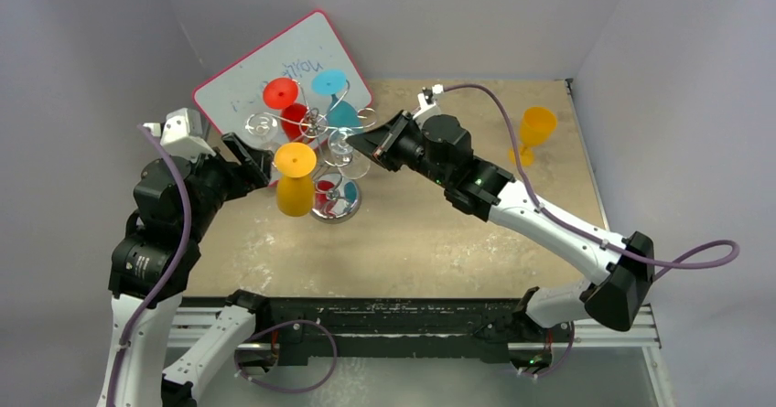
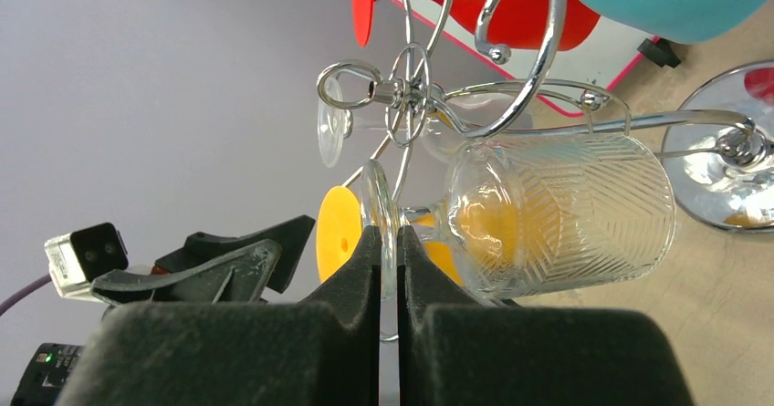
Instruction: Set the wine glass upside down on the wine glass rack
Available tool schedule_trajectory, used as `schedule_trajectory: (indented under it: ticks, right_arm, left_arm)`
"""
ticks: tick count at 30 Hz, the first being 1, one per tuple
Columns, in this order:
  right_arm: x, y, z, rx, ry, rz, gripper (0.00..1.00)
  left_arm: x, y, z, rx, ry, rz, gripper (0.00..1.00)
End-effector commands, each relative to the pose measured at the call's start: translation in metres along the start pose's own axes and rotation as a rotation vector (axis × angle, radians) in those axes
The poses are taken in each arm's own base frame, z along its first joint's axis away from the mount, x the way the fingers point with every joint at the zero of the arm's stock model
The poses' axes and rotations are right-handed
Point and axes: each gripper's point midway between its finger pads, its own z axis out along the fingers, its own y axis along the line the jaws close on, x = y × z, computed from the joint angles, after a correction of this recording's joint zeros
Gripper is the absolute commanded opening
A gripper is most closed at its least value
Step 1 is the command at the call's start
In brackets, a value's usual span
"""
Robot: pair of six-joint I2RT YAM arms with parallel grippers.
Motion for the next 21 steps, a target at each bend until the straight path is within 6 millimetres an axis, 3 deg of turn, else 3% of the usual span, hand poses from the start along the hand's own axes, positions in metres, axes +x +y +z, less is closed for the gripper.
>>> schedule_trajectory:
  ticks: [1,21]
  right_arm:
    - [-0.011,0.072,-0.016,-0.236,-0.004,-0.006,0.00]
    - [0.000,0.082,-0.016,-0.277,0.063,-0.065,0.00]
  left_arm:
    - [-0.010,-0.005,0.002,0.025,-0.043,0.006,0.76]
    - [-0.004,0.001,0.005,0.002,-0.036,0.016,0.76]
